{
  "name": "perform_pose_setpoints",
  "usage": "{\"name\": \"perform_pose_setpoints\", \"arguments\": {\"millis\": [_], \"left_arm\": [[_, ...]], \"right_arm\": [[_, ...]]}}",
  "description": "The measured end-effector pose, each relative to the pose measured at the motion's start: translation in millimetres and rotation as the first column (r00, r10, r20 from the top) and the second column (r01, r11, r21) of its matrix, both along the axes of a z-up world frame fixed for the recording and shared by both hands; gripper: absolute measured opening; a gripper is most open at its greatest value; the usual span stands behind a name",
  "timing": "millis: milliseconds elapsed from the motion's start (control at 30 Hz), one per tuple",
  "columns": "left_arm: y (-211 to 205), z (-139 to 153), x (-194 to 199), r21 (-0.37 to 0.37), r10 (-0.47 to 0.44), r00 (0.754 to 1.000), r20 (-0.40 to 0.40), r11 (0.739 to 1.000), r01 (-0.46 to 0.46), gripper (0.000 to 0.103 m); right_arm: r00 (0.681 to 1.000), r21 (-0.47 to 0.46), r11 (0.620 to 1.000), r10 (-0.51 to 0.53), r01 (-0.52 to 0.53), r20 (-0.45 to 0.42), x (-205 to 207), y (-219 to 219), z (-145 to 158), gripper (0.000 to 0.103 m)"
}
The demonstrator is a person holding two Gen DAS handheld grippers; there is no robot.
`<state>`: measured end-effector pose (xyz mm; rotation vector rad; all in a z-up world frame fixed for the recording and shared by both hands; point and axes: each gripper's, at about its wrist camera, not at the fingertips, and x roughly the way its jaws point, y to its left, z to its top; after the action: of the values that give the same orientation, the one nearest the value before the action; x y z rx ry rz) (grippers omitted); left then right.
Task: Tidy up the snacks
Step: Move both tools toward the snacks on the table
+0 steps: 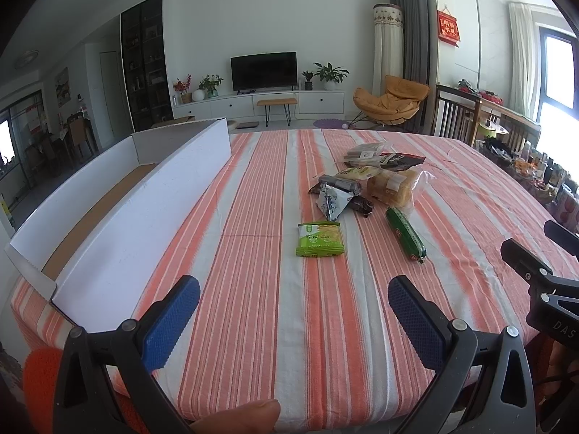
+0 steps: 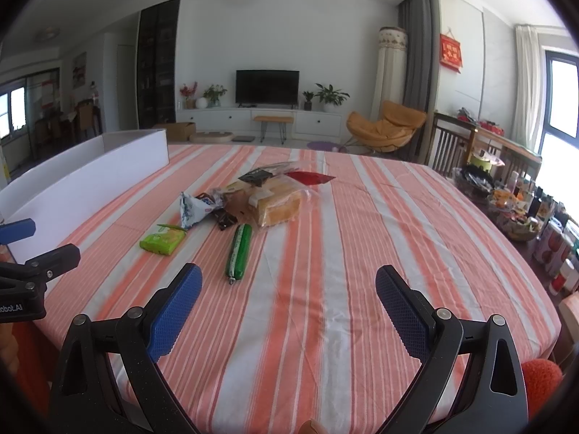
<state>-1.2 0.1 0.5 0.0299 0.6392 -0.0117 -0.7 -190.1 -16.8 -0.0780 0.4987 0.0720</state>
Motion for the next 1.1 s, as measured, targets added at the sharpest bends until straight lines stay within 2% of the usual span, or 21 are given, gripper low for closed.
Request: {"name": "perform_pose_setpoints", "arguments": {"millis": [967,1100], "left_arm": [[-1.9,5.3,-5.5,-0.006,-0.002,1.000,0.003,1.000,0.002,0.103],[-5.4,-4.4,3.1,-0.001,-0.006,0.999,-0.041,1.000,0.006,0.103]], "right_arm": [[1.000,0.000,1.000,-0.002,0.002,0.001,0.1,1.2,-0.2,0.098],[1.000,0.001,1.000,-0.003,0.003,0.001,-0.3,0.3,-0.5,0.098]]}}
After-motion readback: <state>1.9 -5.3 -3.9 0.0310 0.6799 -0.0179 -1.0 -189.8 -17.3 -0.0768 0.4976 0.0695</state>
